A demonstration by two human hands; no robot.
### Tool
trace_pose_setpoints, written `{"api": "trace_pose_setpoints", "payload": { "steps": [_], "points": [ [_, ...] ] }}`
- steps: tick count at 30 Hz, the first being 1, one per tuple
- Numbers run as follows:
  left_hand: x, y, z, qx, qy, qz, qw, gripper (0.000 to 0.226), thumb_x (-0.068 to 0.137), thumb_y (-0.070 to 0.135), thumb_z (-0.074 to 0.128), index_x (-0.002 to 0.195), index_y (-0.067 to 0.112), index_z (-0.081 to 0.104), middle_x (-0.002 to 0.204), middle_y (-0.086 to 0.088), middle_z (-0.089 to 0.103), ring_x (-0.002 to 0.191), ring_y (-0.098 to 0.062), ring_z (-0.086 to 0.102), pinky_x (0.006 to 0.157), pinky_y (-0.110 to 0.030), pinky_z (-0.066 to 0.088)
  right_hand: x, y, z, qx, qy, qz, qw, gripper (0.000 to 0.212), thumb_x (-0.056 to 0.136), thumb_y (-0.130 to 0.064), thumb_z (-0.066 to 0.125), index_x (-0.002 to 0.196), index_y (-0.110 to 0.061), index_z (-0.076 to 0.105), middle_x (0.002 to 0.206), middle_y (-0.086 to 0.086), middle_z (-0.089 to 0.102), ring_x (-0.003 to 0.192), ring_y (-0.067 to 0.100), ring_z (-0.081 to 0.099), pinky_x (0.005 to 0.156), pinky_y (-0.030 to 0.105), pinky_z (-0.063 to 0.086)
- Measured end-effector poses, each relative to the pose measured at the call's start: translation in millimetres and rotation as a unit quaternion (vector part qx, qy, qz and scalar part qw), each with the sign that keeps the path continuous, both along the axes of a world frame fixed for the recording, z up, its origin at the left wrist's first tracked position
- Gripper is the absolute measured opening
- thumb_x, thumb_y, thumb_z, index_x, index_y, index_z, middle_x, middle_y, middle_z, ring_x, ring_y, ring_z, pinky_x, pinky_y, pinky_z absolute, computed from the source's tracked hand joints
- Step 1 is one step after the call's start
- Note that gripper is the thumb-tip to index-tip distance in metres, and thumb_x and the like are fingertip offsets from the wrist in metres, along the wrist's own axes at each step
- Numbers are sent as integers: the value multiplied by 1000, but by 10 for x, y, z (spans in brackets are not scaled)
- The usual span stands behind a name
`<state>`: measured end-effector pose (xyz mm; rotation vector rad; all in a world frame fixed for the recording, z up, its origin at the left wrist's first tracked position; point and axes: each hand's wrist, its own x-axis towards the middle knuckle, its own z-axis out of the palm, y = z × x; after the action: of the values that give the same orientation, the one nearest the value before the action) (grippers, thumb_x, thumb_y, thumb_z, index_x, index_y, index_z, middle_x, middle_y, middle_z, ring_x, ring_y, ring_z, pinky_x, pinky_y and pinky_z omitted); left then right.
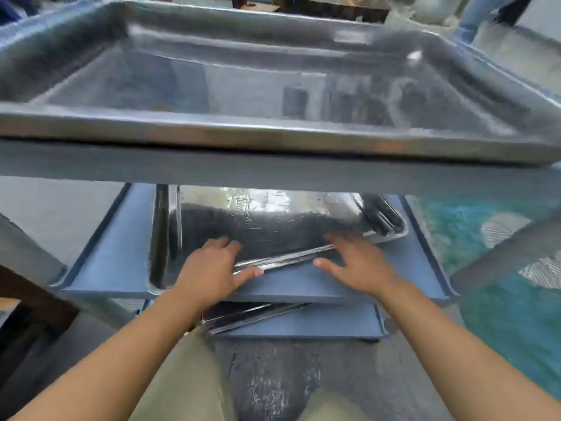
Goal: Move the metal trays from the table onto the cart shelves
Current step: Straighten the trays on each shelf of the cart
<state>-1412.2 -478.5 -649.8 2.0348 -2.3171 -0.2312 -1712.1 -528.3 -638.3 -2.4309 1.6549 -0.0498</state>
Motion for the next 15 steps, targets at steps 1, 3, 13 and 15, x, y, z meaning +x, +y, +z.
{"api": "trace_pose_setpoints", "payload": {
  "steps": [1,3,13,15],
  "points": [
    [13,-67,-147,-11,-6,10,1000,97,72,92,24,134,22,50,129,-8,56,119,-29,52,92,-44,51,-31,-122,-133,-21,4,12,1000,94,73,-88,24,134,-22,53,131,7,59,121,30,53,97,40,46],
    [48,-140,-406,-27,-11,33,999,109,66,98,17,144,26,40,142,-10,48,128,-32,47,96,-48,49,-105,-328,-352,-38,11,32,999,100,70,-92,22,137,-23,50,132,7,56,121,30,51,99,41,45],
    [65,-231,-795,-93,-53,53,993,108,59,103,6,121,31,56,111,-2,70,105,-29,65,73,-41,46,-291,-711,-764,-121,72,61,988,107,57,-100,3,137,-42,46,128,-11,64,119,21,58,81,31,43],
    [77,-225,-778,-86,-51,37,994,107,57,103,8,119,31,58,107,1,71,101,-27,66,72,-39,47,-287,-682,-784,-142,61,58,986,97,58,-99,5,116,-42,56,111,-12,69,107,20,63,64,26,35]
  ]
}}
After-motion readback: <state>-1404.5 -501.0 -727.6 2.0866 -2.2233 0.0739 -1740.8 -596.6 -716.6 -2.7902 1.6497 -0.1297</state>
